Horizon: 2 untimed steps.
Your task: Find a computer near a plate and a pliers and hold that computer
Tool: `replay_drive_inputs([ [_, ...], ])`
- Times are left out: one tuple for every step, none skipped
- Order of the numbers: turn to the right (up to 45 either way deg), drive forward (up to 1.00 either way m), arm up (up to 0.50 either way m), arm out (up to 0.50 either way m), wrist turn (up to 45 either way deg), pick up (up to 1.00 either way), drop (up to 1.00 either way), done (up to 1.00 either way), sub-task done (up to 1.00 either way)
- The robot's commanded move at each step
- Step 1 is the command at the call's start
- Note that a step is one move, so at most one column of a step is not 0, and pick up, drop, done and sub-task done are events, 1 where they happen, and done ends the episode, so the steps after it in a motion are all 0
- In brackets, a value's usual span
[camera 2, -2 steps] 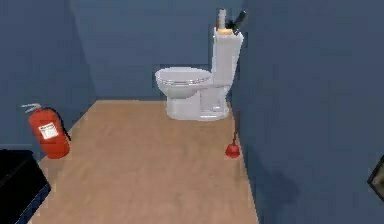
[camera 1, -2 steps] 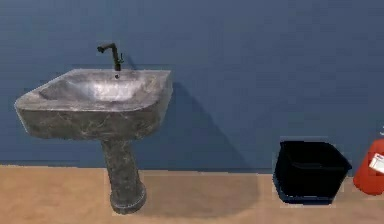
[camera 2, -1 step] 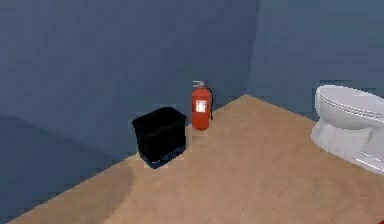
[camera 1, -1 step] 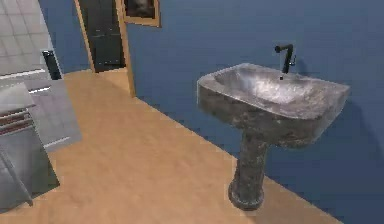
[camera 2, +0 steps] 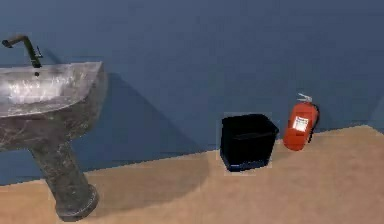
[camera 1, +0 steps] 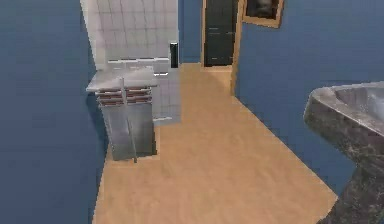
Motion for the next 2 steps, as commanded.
replay_drive_inputs([
  [0.0, 1.00, 0.00, 0.00, 0.0, 0.00, 0.00, 0.00, 0.00],
  [-6.0, 0.00, 0.00, 0.00, 0.0, 0.00, 0.00, 0.00, 0.00],
])
